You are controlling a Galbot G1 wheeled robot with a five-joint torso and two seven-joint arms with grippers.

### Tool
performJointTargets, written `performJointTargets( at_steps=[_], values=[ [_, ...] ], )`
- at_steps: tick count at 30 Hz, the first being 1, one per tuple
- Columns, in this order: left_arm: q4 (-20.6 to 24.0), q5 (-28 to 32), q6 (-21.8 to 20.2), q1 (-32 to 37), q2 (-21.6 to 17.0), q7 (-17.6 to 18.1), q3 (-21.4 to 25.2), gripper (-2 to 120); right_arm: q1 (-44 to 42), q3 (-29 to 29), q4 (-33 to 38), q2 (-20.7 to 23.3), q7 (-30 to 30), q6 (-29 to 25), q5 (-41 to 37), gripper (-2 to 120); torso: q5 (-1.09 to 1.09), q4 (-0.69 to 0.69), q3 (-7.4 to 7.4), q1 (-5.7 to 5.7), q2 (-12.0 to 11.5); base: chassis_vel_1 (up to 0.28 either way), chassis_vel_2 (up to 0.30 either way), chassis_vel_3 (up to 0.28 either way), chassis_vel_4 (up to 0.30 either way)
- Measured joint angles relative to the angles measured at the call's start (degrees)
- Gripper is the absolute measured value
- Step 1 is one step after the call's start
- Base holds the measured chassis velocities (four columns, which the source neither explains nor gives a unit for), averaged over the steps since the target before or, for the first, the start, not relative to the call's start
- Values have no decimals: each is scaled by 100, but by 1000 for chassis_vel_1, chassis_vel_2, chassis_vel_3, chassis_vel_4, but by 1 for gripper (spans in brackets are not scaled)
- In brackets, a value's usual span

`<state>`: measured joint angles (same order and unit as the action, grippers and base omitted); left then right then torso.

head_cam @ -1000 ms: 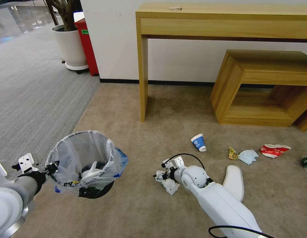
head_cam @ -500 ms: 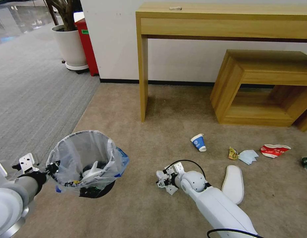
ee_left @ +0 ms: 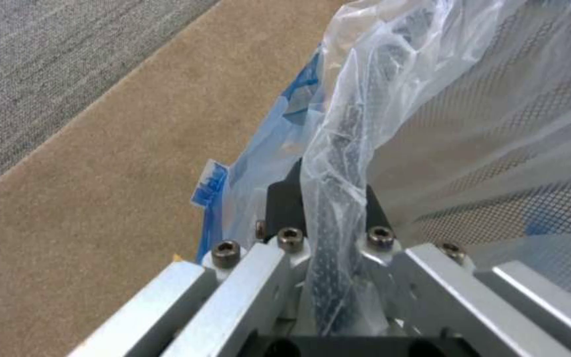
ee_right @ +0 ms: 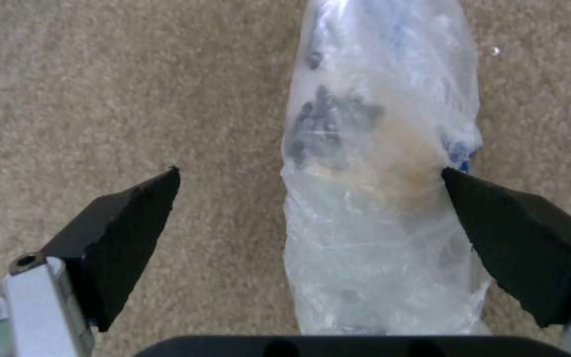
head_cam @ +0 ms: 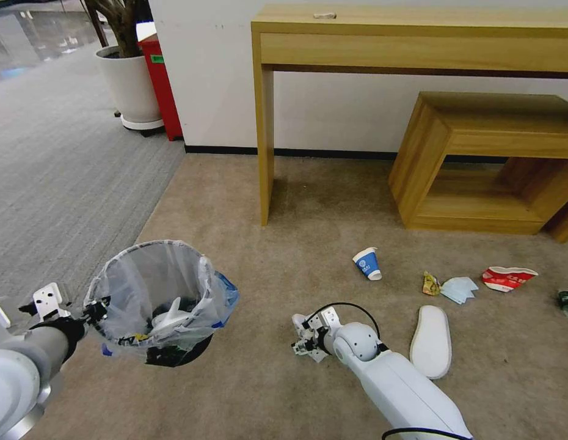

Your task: Pick up the trash bin and place the garbage on the floor into it.

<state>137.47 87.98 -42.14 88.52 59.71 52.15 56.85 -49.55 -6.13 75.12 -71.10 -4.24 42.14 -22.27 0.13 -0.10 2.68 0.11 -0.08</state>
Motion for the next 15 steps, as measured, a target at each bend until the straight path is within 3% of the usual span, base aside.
performJointTargets(
  at_steps=[7, 15],
  values=[
    [21, -8, 0, 15, 28, 2, 0, 1, -32, 61, 64, 99, -1, 0, 78, 95, 0, 0, 0, 0, 0, 0, 0, 0, 0],
    [44, -27, 0, 15, 55, 7, -27, 1, -49, 167, 113, 302, 5, -1, 89, 66, 1, 0, 0, 0, 0, 0, 0, 0, 0]
  ],
)
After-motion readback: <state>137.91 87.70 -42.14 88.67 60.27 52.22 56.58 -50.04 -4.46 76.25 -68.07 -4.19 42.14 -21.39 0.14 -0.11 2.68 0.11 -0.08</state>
